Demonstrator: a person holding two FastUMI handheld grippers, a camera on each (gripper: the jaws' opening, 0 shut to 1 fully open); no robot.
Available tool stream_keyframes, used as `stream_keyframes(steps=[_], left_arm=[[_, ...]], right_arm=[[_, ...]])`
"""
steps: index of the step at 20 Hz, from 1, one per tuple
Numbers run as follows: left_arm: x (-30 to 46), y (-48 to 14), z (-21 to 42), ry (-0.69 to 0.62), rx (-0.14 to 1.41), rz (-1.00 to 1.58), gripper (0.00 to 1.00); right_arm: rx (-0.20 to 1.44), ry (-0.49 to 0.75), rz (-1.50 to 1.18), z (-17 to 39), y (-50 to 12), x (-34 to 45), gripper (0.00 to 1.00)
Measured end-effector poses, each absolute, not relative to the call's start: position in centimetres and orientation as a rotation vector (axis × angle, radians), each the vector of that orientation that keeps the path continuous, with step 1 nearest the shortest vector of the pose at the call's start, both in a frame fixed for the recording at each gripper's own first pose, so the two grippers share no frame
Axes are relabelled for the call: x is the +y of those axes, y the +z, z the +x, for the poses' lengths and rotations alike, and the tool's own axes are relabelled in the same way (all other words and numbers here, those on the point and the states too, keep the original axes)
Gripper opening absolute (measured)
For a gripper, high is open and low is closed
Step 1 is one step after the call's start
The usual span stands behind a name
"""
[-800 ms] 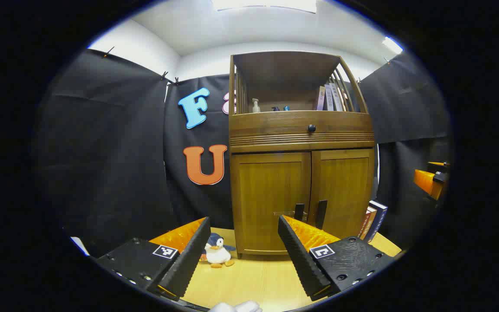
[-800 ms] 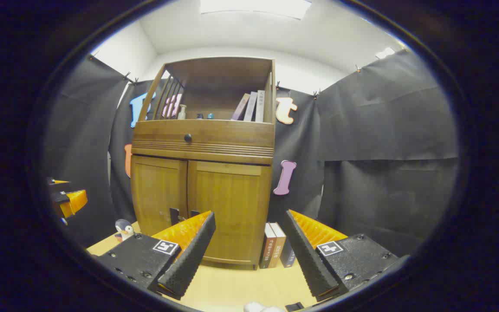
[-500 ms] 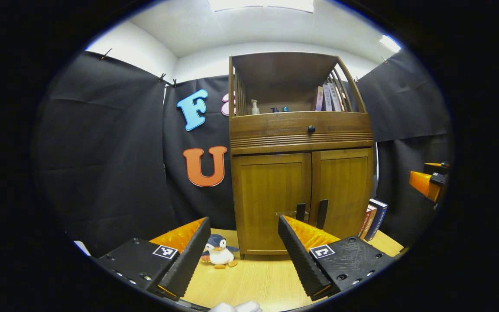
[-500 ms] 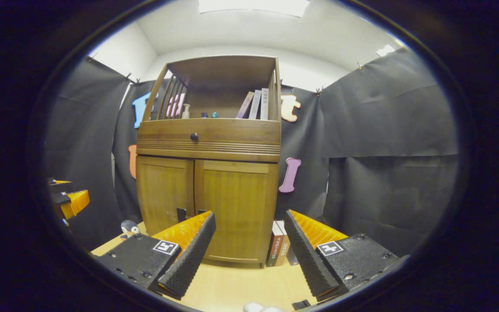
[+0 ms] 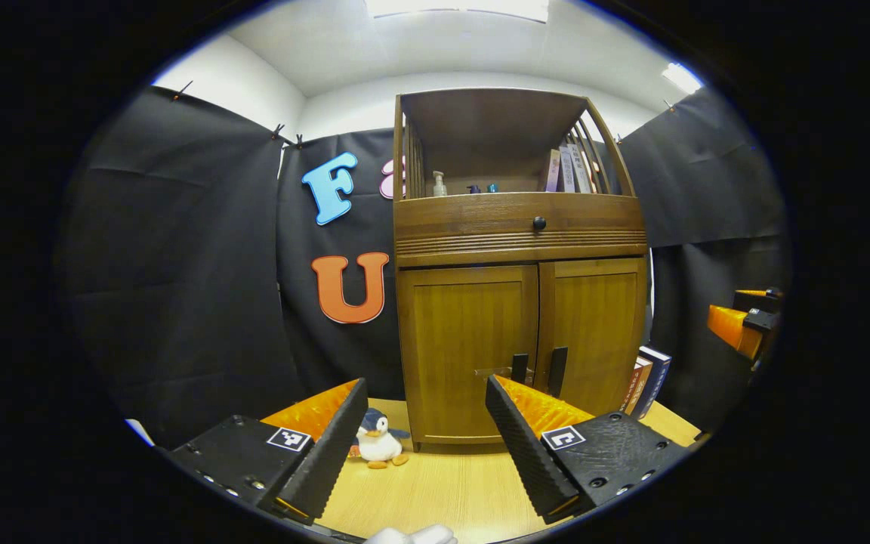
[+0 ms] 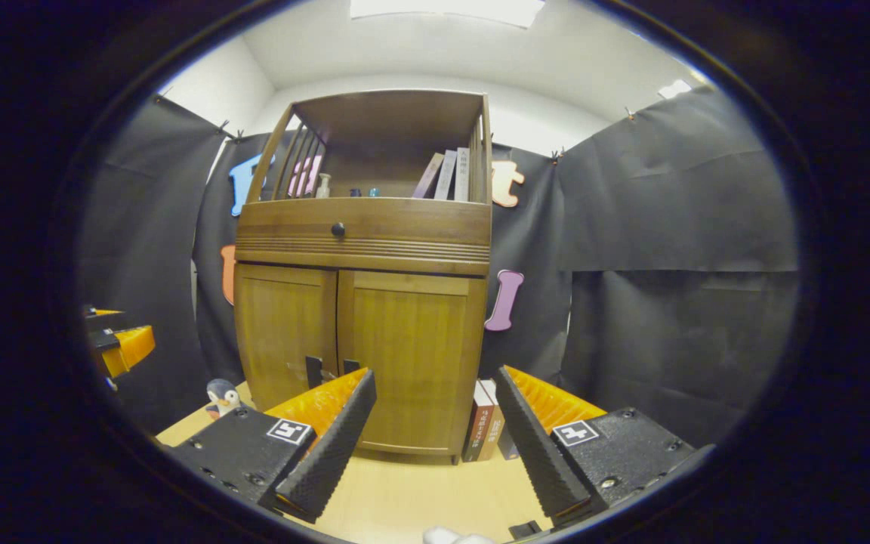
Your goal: Open the right door of the double-door shoe cabinet with the right hand, and open the left door with the left hand.
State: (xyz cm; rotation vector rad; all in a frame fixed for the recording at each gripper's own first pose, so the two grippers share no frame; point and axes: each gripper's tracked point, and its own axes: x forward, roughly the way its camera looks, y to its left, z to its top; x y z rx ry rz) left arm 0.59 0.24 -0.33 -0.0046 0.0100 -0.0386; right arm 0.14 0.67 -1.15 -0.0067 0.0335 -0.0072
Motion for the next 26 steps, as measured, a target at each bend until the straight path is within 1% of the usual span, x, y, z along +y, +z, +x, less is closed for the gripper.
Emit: stream_keyframes(steps=[3, 8, 14, 19, 23, 26], left_arm=[[0.7, -0.3, 0.2, -0.032, 0.007, 0.002, 0.95], [1.3, -0.4, -0.9, -0.023, 0.005, 0.001, 0.95], [1.7, -0.4, -2.1, 0.003, 0.012, 0.004, 0.95], [1.8, -1.0, -3.3, 0.07, 0.039, 0.001, 0.95], [2.5, -1.5, -3.1, 0.135, 0.06, -0.011, 0.95], [2.8, -1.4, -3.4, 0.173, 0.062, -0.024, 0.95]], right_arm=[[0.05, 0.004, -0.009, 1.3, -2.4, 1.9, 1.0], [0.078, 0.052, -0.009, 5.7, -5.7, 5.9, 1.0], [0.133, 0.089, 0.002, 13.3, -10.3, 10.7, 1.0], [0.187, 0.109, -0.003, 20.8, -14.5, 12.9, 1.0], [0.231, 0.132, -0.02, 23.9, -15.5, 15.6, 0.95], [0.255, 0.136, -0.019, 25.6, -16.6, 16.0, 0.84]])
